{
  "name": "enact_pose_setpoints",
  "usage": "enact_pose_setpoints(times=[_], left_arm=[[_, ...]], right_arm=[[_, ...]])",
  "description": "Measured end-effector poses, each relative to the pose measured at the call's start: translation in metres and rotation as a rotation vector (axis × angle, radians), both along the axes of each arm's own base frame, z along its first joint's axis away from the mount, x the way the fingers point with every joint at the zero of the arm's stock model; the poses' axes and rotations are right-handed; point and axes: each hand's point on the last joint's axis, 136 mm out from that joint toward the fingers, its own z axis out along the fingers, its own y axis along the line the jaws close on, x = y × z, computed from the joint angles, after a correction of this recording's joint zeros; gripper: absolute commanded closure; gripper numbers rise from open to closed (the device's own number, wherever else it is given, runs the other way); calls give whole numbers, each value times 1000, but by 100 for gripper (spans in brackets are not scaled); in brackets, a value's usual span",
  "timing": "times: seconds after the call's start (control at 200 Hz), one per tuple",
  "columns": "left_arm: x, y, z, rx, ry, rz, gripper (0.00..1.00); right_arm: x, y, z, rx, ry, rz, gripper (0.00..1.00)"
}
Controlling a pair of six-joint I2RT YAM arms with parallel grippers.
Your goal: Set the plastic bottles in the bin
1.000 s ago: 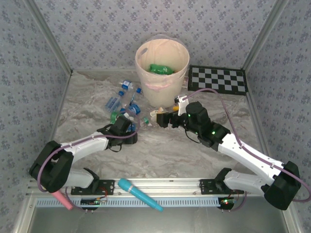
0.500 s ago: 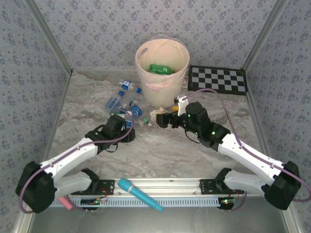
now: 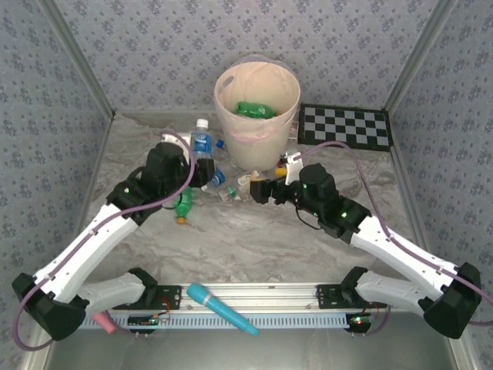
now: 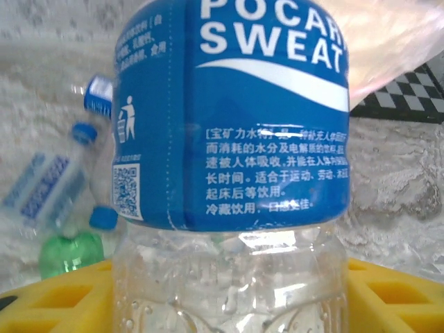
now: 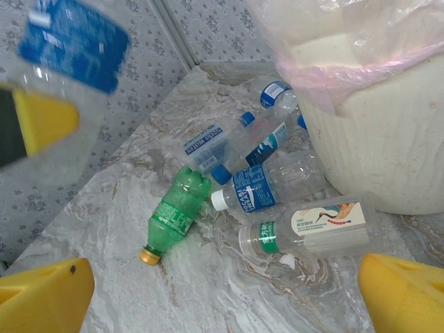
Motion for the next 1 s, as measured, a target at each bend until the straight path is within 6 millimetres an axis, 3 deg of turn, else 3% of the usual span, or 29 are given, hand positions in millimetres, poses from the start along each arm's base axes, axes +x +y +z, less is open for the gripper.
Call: enact_pose_setpoints(times=[0.26, 0.52, 0.795, 1.0], left_arm=[[43, -23, 57, 126, -106, -41, 37], [85, -50, 89, 183, -151, -73, 37], [122, -87, 125, 92, -172, -96, 37], [145, -112, 135, 12, -162, -95, 37]], right_arm=[[-8, -11, 14, 19, -29, -18, 0], [-15, -25, 25, 28, -51, -47, 0], [-25, -44, 40, 43, -87, -81, 0], [-34, -63, 49, 53, -111, -118, 0]])
